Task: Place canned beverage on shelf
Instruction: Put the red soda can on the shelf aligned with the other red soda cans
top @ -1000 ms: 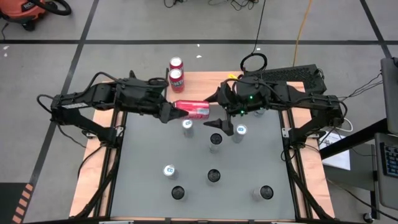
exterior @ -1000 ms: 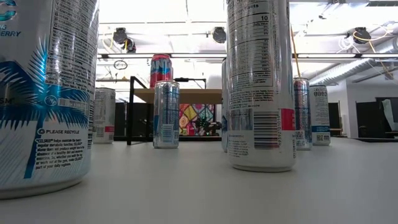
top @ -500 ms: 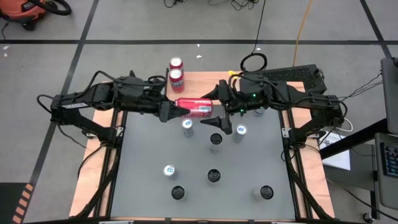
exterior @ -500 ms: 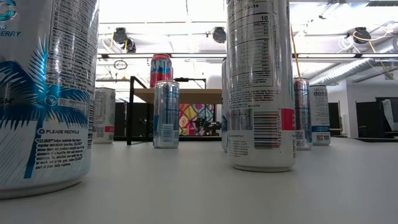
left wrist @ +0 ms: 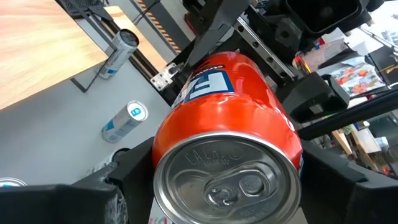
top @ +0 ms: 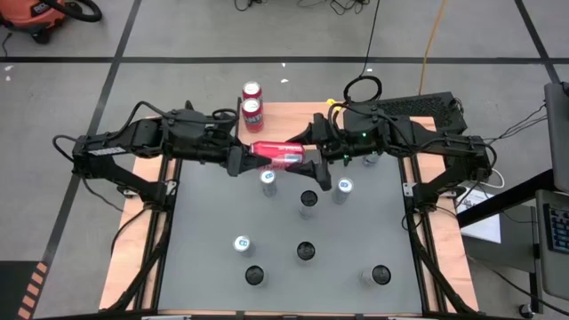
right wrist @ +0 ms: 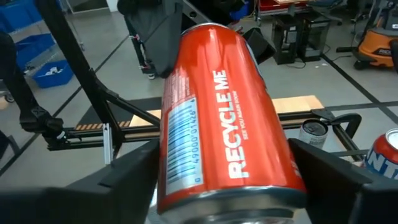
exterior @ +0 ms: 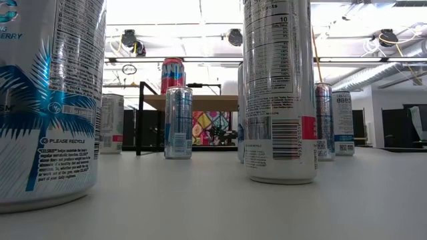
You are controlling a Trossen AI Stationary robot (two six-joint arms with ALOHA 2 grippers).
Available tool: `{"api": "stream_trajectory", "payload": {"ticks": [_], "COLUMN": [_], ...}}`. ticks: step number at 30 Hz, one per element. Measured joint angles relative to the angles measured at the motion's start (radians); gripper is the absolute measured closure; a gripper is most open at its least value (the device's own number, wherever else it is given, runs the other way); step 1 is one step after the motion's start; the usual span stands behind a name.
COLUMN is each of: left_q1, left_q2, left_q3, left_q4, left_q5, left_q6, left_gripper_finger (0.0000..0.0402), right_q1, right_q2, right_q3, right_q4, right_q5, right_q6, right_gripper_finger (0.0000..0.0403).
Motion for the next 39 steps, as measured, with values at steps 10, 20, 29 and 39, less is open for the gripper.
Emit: {"api": "stream_trajectory", "payload": {"ticks": [10, 20, 29, 39], "left_q1": [0.000, 0.001, 0.000, 0.000], "left_q2": [0.000, 0.000, 0.000, 0.000], "left_q3": [0.000, 0.000, 0.000, 0.001], "left_q4": [0.008, 0.026, 0.023, 0.025], "left_q5": [0.002, 0.003, 0.010, -0.030], "left_q6": [0.005, 0.027, 0.036, 0.060], "left_gripper_finger": [0.0108, 0.0108, 0.0107, 0.0079], "right_q1": [0.000, -0.001, -0.001, -0.002], "right_q2": [0.002, 0.003, 0.003, 0.003], "right_q3": [0.000, 0.000, 0.000, 0.000], "right_q4": [-0.001, 0.005, 0.026, 0.032], "right_q5": [-0.007, -0.016, -0.014, -0.005], "right_q6": [0.024, 0.017, -0.016, -0.067], "right_gripper_finger": [0.0099, 0.0049, 0.0128, 0.0121]}}
